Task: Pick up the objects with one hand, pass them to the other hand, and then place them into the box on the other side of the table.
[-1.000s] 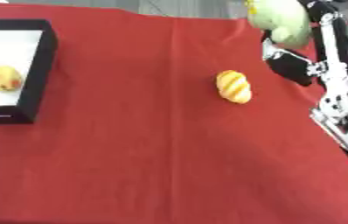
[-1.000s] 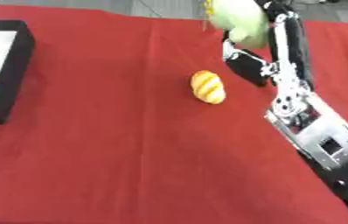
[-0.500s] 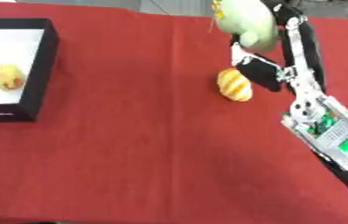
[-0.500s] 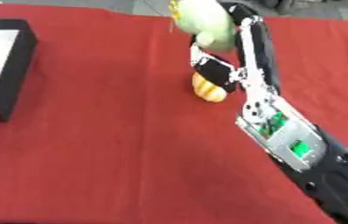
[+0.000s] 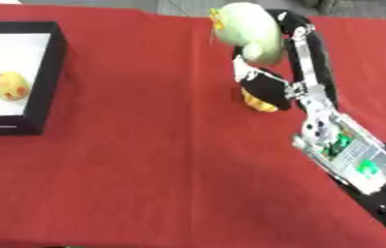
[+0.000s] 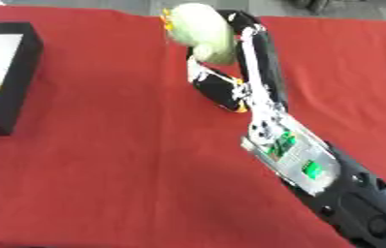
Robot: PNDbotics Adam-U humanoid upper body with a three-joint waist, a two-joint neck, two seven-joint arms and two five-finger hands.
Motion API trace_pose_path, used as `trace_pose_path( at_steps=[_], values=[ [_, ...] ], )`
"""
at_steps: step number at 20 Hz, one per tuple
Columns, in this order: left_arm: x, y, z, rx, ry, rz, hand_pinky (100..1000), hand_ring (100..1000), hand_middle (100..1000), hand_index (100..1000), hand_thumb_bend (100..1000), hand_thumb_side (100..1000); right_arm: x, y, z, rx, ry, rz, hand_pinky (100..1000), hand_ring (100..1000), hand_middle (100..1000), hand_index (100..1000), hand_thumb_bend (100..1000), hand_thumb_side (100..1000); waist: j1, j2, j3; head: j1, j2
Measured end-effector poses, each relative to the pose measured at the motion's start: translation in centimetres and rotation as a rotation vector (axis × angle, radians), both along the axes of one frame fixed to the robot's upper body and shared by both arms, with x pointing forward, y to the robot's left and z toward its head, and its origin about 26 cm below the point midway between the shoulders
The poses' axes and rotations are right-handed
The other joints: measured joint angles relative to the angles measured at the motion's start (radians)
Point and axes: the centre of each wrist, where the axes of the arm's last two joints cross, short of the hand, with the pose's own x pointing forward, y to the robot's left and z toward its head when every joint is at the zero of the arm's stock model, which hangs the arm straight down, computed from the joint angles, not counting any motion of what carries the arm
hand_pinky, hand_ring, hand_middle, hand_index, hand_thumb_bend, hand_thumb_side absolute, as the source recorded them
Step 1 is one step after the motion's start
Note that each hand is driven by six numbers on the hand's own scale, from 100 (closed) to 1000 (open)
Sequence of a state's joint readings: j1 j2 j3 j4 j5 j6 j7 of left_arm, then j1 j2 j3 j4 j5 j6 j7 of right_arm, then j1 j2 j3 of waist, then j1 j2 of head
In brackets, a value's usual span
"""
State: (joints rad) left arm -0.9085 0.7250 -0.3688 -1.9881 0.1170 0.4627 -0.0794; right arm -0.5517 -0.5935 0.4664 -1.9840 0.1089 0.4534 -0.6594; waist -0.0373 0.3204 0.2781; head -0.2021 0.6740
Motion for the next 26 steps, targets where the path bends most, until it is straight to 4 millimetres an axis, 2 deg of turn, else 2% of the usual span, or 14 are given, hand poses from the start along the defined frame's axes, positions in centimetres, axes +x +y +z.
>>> trace_pose_path(
  at_steps=[8,14,24,26],
  values=[
    [-0.7,-2.6,0.3,0.240,0.149,0.036,743,752,774,877,100,644,-0.3,1.1,-0.6,-0.021,-0.031,0.033,619,767,356,585,100,100,0.006,0.000,0.010,-0.003,0.000],
    [-1.0,-4.4,-0.7,0.377,0.241,0.066,758,765,784,888,100,655,-0.5,1.9,-0.6,-0.023,-0.067,0.062,622,765,357,586,100,100,0.009,0.000,0.013,-0.005,0.000],
    [-1.5,-6.5,-1.8,0.488,0.222,0.027,785,790,800,894,100,712,-0.8,2.7,-0.8,-0.077,-0.095,0.064,639,758,361,589,100,100,0.011,0.001,0.014,-0.007,-0.004],
    [-1.6,-6.8,-1.8,0.499,0.204,0.019,795,796,804,899,127,693,-0.9,2.8,-1.0,-0.098,-0.103,0.056,641,757,362,590,100,100,0.011,0.002,0.014,-0.006,-0.004]
  ],
)
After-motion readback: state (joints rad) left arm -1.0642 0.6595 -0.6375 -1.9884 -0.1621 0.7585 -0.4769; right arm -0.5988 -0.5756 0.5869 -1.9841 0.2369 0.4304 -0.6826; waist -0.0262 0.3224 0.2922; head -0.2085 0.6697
